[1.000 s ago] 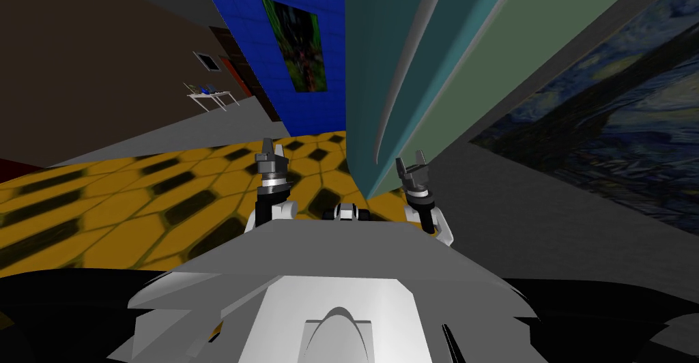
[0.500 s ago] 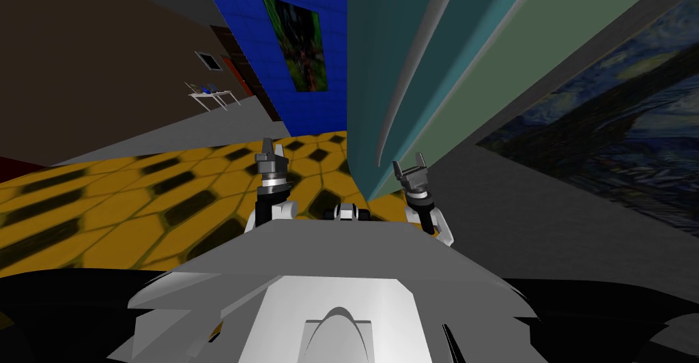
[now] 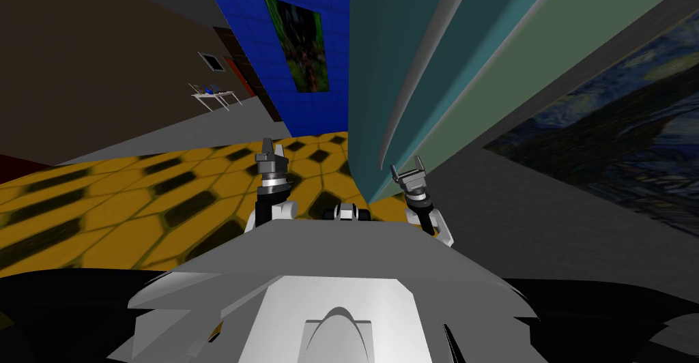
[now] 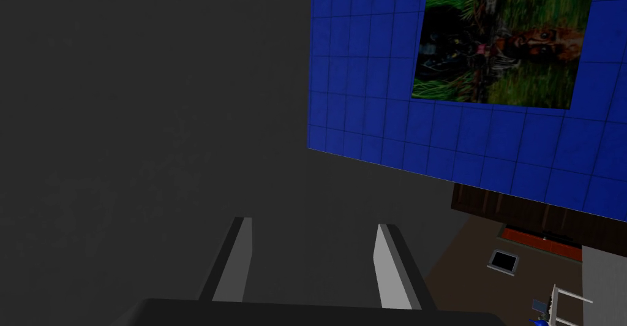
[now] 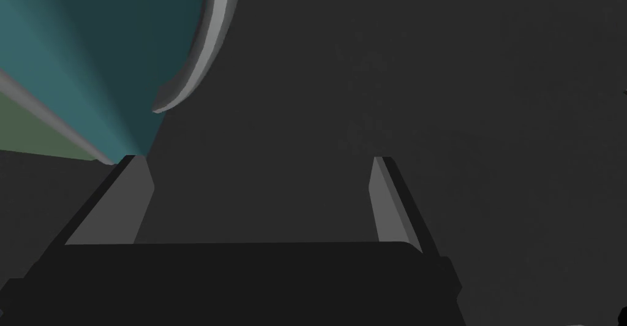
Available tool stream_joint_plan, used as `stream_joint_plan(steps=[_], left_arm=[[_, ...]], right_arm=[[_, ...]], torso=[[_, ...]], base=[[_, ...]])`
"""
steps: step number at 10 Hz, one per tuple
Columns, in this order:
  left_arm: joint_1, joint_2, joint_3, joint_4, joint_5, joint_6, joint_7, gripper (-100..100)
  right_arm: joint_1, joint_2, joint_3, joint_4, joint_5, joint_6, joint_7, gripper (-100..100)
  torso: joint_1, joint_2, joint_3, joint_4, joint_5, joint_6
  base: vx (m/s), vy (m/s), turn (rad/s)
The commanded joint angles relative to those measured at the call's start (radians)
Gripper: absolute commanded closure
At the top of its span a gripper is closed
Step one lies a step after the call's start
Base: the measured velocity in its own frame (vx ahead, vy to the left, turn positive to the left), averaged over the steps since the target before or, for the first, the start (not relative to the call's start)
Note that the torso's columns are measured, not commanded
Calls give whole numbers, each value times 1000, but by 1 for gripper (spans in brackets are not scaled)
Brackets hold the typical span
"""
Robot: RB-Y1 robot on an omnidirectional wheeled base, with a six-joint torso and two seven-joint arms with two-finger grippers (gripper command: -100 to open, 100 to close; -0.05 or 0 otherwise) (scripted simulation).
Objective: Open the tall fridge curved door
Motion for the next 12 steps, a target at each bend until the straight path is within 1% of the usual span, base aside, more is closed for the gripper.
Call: stream_joint_plan(steps=[1,2,3,5,6,7,8,9,10,11,12], left_arm=[[0,0,0,0,0,0,0,0],[0,0,0,0,0,0,0,0],[0,0,0,0,0,0,0,0],[0,0,0,0,0,0,0,0],[0,0,0,0,0,0,0,0],[0,0,0,0,0,0,0,0],[0,0,0,0,0,0,0,0],[0,0,0,0,0,0,0,0],[0,0,0,0,0,0,0,0],[0,0,0,0,0,0,0,0],[0,0,0,0,0,0,0,0]], right_arm=[[0,-1,-12,41,27,-34,69,-100],[0,-1,-12,41,27,-34,96,-100],[1,-1,-23,77,50,-64,124,-100],[1,-1,-23,77,50,-64,174,-100],[3,-1,-35,114,72,-93,207,-100],[3,-1,-35,114,72,-93,235,-100],[3,-1,-35,114,72,-93,245,-100],[6,-1,-47,151,94,-121,283,-100],[6,-1,-47,151,94,-121,309,-100],[9,1,-60,188,114,-149,338,-100],[9,1,-60,188,114,-149,366,-100]], torso=[[0,2,1,1,0,0],[0,0,1,0,0,0],[1,0,0,0,0,0],[1,-1,0,0,0,0],[0,2,1,0,0,0],[0,1,1,0,0,0],[0,1,1,0,0,0],[0,2,1,1,0,0],[0,0,0,0,0,0],[0,-1,0,0,0,0],[1,-1,0,0,0,0]], base=[[56,4,25],[62,11,21],[76,21,24],[64,10,5],[61,8,21],[59,6,13],[29,-3,-1],[65,-4,15],[69,-1,10],[84,5,15],[72,6,6]])
